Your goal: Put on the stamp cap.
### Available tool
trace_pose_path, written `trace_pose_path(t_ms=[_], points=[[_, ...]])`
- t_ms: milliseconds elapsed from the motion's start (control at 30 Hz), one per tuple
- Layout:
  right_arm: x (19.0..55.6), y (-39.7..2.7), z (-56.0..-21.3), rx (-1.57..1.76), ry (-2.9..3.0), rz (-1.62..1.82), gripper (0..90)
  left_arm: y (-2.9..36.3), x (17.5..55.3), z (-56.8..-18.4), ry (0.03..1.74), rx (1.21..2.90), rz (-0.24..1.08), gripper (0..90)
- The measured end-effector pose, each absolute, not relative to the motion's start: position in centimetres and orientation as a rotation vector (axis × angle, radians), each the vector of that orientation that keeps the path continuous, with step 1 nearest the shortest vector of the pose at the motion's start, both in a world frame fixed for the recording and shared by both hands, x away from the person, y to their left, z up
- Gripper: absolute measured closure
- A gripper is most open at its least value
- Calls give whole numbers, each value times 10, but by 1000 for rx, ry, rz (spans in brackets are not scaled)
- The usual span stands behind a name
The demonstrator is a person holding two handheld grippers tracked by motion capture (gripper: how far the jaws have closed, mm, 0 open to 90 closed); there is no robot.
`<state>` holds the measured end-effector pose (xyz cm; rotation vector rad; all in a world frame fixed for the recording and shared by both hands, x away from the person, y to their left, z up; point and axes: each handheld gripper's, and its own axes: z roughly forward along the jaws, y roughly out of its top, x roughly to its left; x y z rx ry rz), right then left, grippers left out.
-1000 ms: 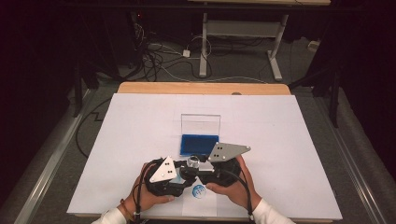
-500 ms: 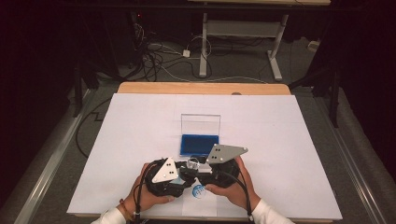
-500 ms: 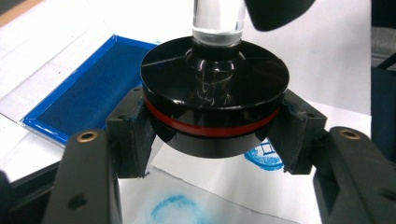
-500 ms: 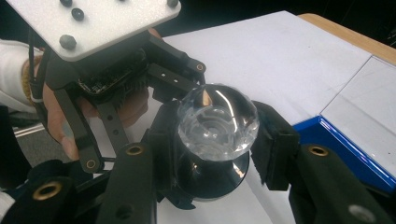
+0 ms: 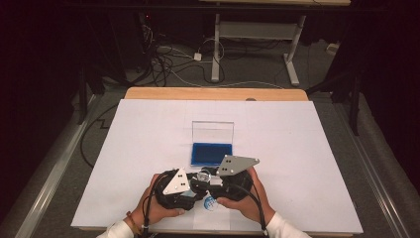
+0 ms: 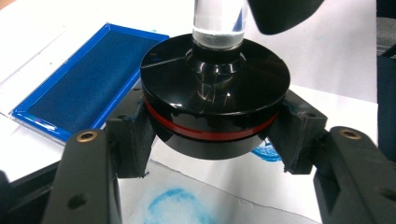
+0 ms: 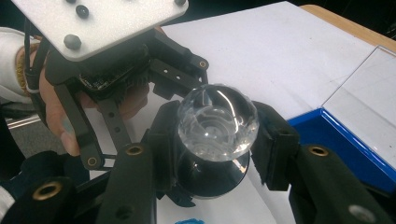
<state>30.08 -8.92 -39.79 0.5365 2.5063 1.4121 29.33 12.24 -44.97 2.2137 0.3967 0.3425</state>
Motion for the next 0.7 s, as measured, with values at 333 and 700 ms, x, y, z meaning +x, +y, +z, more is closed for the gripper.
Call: trace_pose_path(t_ms=[333,700], points=[[301,-89,-400,532,2515,1399,571,121,294,-452,402,2222,333,366],[300,-88,-400,525,2515,1383,570,121,294,-454,405,2211,327,361]])
